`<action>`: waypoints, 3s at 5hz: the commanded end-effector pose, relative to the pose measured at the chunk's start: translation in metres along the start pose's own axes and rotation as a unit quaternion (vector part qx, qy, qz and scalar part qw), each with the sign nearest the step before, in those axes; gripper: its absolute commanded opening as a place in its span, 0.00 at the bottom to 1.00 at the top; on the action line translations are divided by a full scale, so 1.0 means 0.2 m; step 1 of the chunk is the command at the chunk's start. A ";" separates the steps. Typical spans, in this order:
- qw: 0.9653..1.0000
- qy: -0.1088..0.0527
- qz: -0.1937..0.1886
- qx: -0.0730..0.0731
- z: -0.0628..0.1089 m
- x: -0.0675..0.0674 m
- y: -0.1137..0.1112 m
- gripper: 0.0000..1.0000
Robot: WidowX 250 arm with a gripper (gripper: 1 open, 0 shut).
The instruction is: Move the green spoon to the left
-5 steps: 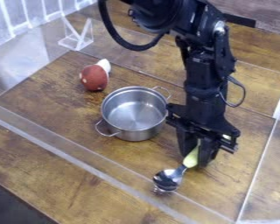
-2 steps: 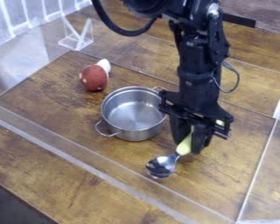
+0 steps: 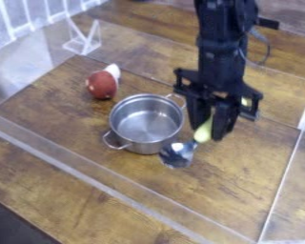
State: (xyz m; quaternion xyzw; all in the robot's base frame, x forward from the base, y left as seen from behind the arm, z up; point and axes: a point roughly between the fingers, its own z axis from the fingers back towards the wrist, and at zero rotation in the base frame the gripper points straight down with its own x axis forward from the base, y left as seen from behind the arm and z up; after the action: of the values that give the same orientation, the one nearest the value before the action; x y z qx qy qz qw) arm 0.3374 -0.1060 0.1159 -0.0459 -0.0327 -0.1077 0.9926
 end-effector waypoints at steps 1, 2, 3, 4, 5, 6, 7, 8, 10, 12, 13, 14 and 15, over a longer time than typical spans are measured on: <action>0.998 -0.058 -0.006 0.010 0.28 -0.01 0.06 0.00; 0.998 -0.062 -0.014 0.015 0.26 -0.07 0.11 0.00; 0.997 -0.072 0.022 0.036 0.28 -0.12 0.21 0.00; 0.994 -0.060 0.066 0.061 0.26 -0.20 0.38 0.00; 0.991 -0.051 0.090 0.085 0.23 -0.22 0.53 0.00; 0.989 -0.042 0.102 0.096 0.19 -0.21 0.58 0.00; 0.990 -0.030 0.090 0.101 0.19 -0.23 0.64 0.00; 0.991 -0.019 0.077 0.105 0.18 -0.26 0.70 0.00; 0.990 0.000 0.085 0.108 0.09 -0.33 0.82 0.00; 0.994 0.005 0.051 0.100 0.04 -0.37 1.00 0.00; 0.995 0.003 0.039 0.093 0.01 -0.40 1.07 0.00; 0.996 -0.001 0.027 0.083 -0.05 -0.41 1.14 0.00; 0.997 -0.002 0.019 0.075 -0.12 -0.37 1.18 0.00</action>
State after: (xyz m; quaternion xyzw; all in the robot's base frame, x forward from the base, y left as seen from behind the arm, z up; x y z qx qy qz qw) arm 0.3103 0.1270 0.0475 0.0112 -0.0132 -0.0913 0.9957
